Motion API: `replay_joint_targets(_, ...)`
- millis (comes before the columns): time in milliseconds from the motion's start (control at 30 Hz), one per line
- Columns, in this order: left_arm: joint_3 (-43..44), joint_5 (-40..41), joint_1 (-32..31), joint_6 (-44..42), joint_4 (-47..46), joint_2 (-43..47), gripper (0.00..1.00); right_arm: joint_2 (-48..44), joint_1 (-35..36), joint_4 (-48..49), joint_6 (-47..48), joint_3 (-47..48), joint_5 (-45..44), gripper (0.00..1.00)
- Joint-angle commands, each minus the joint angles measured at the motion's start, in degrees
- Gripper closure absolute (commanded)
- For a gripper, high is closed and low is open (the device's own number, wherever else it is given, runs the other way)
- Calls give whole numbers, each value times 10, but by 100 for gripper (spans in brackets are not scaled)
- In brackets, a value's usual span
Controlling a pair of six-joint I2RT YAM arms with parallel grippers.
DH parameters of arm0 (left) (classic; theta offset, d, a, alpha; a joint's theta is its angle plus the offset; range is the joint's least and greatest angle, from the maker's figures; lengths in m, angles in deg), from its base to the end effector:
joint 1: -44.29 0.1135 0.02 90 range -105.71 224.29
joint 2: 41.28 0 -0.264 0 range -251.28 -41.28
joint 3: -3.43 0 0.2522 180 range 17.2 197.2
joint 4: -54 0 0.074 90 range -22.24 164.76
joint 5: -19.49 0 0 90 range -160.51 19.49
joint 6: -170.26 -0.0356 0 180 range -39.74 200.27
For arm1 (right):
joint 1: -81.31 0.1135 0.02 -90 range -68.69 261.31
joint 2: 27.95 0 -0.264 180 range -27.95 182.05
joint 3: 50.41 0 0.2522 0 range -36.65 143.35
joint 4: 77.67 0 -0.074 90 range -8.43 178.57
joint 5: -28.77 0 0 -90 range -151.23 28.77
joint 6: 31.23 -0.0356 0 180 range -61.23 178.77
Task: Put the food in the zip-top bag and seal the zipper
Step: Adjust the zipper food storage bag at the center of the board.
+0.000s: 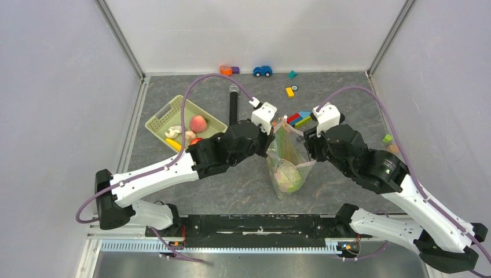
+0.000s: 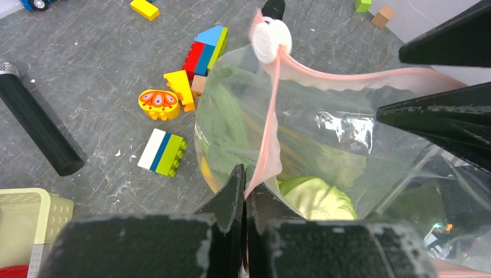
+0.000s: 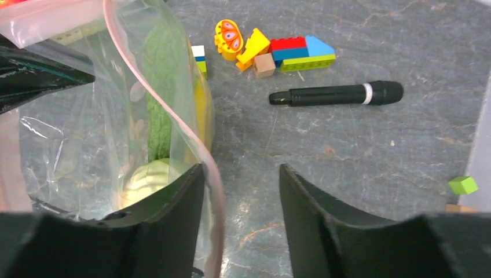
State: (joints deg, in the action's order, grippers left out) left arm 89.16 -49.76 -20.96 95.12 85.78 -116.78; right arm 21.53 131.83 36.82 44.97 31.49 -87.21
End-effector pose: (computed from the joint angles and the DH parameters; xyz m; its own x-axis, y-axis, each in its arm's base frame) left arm 0.1378 -0.2689 0.3745 -0.3310 0.1453 -0.9324 0.6481 0.7532 -0.1127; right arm 0.1075 0.1060 0.3915 -0.4469 -0.2053 -0.8707 -0.3644 0.9307 -0.0324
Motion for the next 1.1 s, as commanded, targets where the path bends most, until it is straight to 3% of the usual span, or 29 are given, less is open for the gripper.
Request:
replay_joint_targets(0, 28, -6, 5, -27, -4, -7, 98, -17, 1, 1, 10, 43, -29, 38)
replay_joint_targets(167, 35, -20, 6, -26, -5, -21, 98, -43, 1, 38, 13, 56, 17, 24)
replay_joint_targets(500, 57, -24, 21, -33, 1, -47, 98, -41, 1, 17, -2, 52, 101, 29)
replay_joint_targets(800, 70, -84, 22, -55, -9, -57, 97, 6, 1, 48, 3, 51, 20, 31)
replay_joint_targets(1067, 178, -152, 32, -103, 46, -129, 98, 44, 1, 42, -5, 53, -75, 40)
